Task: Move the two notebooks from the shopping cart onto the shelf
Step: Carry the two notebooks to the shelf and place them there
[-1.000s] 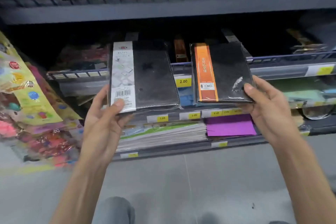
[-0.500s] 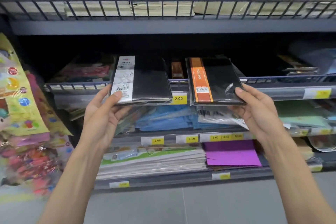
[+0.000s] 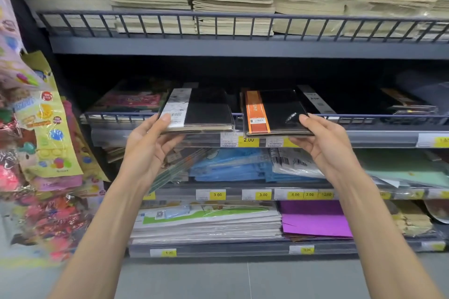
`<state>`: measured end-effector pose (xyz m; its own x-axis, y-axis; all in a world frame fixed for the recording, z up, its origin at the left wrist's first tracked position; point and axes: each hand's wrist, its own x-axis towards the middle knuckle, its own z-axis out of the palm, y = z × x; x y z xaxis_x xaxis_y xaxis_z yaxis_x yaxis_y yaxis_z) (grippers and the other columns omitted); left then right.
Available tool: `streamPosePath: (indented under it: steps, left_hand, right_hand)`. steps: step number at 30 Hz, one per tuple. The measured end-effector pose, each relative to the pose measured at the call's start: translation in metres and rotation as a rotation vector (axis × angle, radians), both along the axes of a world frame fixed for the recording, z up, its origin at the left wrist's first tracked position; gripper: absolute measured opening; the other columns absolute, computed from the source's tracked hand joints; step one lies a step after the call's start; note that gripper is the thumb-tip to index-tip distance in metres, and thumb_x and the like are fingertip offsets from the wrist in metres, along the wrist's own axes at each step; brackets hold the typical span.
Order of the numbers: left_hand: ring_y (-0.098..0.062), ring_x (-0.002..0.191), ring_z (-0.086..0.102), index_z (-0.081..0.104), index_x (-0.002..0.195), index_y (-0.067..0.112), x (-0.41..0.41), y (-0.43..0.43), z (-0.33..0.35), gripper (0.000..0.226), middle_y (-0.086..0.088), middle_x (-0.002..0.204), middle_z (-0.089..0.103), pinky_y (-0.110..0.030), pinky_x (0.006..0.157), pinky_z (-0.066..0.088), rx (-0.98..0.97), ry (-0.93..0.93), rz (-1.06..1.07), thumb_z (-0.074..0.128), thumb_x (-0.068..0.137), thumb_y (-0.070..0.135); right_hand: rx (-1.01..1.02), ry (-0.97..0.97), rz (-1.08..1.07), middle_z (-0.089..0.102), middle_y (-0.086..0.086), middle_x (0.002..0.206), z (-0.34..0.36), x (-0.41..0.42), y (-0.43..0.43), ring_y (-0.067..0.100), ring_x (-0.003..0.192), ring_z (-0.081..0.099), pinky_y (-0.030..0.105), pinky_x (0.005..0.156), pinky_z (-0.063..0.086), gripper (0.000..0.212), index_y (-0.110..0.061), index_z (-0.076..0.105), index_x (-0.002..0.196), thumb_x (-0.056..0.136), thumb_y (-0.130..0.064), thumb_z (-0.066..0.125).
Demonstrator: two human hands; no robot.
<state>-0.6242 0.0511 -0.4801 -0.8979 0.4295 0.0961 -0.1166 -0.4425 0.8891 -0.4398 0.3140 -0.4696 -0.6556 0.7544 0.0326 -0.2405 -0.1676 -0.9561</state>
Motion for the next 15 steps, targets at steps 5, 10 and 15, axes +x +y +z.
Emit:
streamPosePath:
  steps: [5,10,15]
  left_hand:
    - [-0.018,0.104,0.073,0.044,0.145,0.013,-0.001,0.002,0.0,0.072,-0.006,0.125,0.066,-0.032,0.083,0.06,0.019,-0.009,0.016,0.072,0.079,0.025]
    - [-0.023,0.103,0.073,0.043,0.144,0.018,-0.001,-0.001,-0.009,0.073,-0.007,0.108,0.076,-0.029,0.081,0.06,-0.021,0.081,-0.006,0.073,0.077,0.014]
    - [-0.022,0.103,0.074,0.049,0.14,0.023,0.007,-0.005,-0.012,0.069,-0.003,0.117,0.074,-0.033,0.084,0.06,-0.168,0.183,0.093,0.078,0.078,0.023]
  right_hand:
    - [0.009,-0.073,-0.028,0.061,0.008,0.133,-0.002,-0.012,0.002,0.018,0.08,0.076,0.026,0.074,0.061,0.054,0.0,0.051,0.139,0.093,-0.02,0.071]
    - [0.193,-0.211,-0.145,0.066,0.003,0.13,0.001,-0.017,-0.002,0.022,0.076,0.077,0.038,0.085,0.06,0.034,-0.016,0.07,0.113,0.092,-0.044,0.069]
    - [0.297,-0.228,-0.172,0.068,-0.008,0.119,0.001,-0.002,-0.019,0.007,0.082,0.076,0.041,0.093,0.058,0.057,-0.021,0.06,0.132,0.085,-0.054,0.07]
